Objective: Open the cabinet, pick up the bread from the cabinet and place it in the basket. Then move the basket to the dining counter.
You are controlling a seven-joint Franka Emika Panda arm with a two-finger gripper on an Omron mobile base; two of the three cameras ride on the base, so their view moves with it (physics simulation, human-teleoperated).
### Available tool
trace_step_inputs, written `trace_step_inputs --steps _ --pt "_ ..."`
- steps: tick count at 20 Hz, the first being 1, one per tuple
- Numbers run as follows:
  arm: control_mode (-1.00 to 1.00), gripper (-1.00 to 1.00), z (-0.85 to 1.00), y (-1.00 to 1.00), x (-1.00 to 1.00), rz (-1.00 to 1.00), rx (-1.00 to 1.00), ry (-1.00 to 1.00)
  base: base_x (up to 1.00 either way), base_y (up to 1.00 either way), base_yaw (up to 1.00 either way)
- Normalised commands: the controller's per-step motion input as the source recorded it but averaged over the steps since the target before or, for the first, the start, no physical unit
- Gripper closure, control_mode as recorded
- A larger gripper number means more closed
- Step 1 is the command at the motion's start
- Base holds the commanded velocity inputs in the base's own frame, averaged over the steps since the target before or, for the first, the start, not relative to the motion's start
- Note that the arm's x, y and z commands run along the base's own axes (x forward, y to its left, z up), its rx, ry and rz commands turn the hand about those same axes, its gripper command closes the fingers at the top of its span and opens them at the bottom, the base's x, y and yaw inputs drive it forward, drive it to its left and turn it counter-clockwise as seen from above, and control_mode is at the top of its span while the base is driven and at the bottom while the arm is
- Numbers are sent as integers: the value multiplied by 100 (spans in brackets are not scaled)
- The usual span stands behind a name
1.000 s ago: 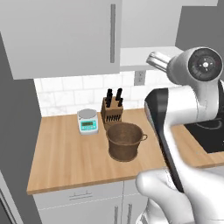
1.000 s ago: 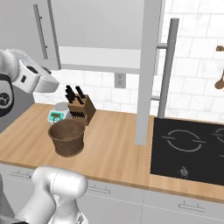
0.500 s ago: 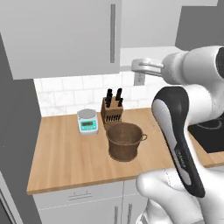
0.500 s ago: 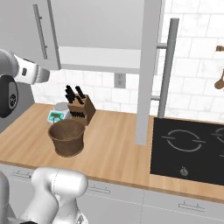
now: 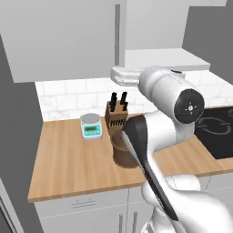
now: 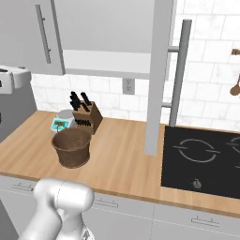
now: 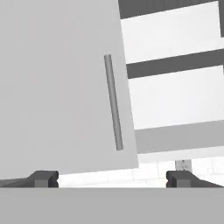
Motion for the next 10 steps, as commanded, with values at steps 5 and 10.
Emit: trace_step_inputs --steps 5,10 --pt "-100 -100 1 37 39 -17 -2 -21 0 0 0" --pt "-100 -100 2 -2 30 -7 -4 -10 0 0 0"
